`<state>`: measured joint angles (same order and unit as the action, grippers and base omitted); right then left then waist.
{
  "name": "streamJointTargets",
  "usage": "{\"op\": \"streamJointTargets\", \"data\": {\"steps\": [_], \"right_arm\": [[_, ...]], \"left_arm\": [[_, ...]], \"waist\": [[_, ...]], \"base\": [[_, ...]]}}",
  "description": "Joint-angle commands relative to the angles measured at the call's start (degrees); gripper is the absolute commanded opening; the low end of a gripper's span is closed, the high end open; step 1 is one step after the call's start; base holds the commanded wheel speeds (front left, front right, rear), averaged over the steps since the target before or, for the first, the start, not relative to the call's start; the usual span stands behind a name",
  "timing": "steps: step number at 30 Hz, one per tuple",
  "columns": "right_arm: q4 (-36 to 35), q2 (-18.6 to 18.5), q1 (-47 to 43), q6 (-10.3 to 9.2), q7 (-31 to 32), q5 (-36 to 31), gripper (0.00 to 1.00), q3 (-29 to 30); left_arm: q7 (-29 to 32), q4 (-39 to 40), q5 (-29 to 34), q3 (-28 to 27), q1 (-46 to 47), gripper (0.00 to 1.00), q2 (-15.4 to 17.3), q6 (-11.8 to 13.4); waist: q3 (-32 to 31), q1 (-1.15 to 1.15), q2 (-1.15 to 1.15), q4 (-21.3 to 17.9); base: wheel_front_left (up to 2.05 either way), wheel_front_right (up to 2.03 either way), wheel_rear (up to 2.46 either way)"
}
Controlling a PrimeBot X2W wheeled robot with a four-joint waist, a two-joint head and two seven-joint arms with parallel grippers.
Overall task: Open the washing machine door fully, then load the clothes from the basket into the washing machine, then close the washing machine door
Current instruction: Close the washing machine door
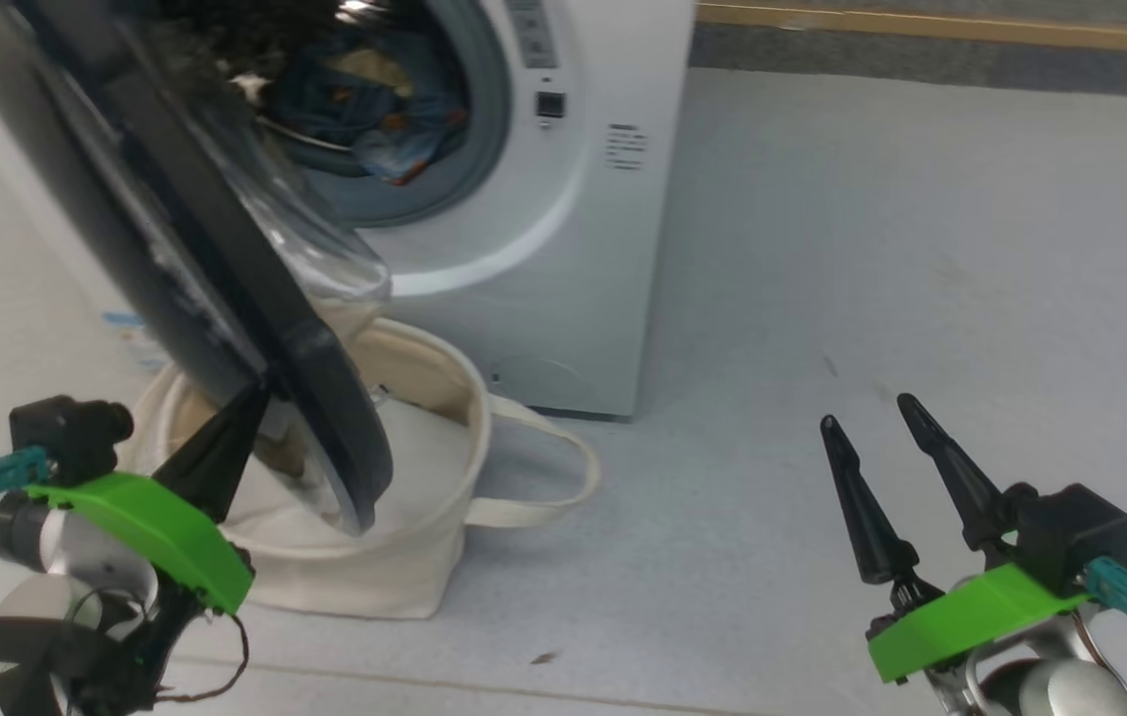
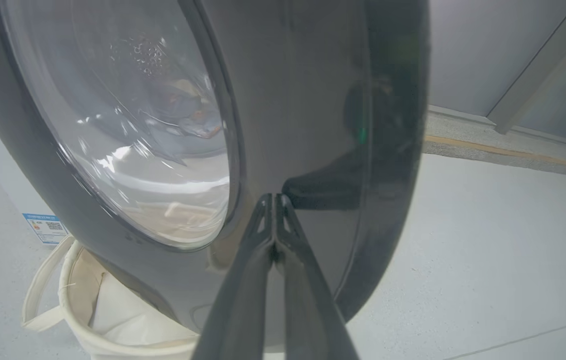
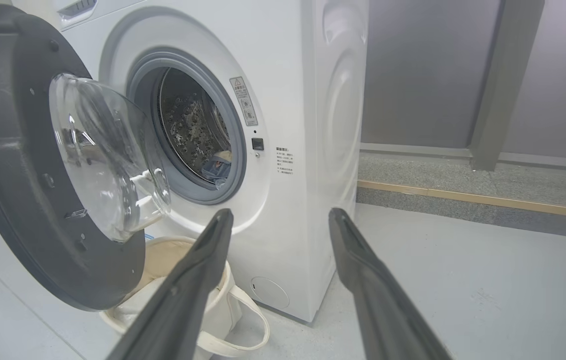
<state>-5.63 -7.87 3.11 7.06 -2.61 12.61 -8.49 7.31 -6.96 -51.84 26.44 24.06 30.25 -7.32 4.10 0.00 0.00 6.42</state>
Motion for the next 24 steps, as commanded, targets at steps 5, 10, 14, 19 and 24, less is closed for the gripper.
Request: {"op": "streamJointTargets", "data": {"steps": [5, 10, 14, 19, 24], "right_arm": [[-1.93, 0.17, 0.51, 0.43, -0.94, -0.31, 1.0, -1.1], [-1.63, 0.4, 0.58, 0.43, -1.38, -0.22, 1.0, -1.56], [-1.15, 0.33, 0.41, 0.43, -1.7, 0.03, 1.0, -1.51], [-0.82, 0.43, 0.05, 0.43, -2.34, 0.49, 1.0, -1.12], [-0.52, 0.48, -0.21, 0.43, -2.83, 0.75, 1.0, -0.78]], "left_arm": [[-4.06, -0.33, 1.53, -1.27, 5.88, 0.0, 0.97, -0.16], [-7.09, -3.03, 2.73, -0.35, 8.17, 0.0, 0.49, -0.16], [-9.43, -6.41, 2.98, -0.35, 9.6, 0.0, 0.26, -0.16], [-11.39, -10.14, 2.45, 0.09, 10.77, 0.0, 0.31, -0.16], [-13.17, -12.24, 2.79, 1.26, 11.92, 0.14, 0.6, -0.16]], "waist": [[0.24, 0.0, 0.0, -7.2], [0.3, 0.0, 0.0, -11.47], [-0.15, 0.0, 0.0, -13.69], [-0.63, 0.0, 0.0, -14.36], [-1.01, 0.0, 0.0, -12.67]], "base": [[0.0, 0.0, 0.0], [0.0, 0.0, 0.0], [0.0, 0.0, 0.0], [0.0, 0.0, 0.0], [0.0, 0.0, 0.0]]}}
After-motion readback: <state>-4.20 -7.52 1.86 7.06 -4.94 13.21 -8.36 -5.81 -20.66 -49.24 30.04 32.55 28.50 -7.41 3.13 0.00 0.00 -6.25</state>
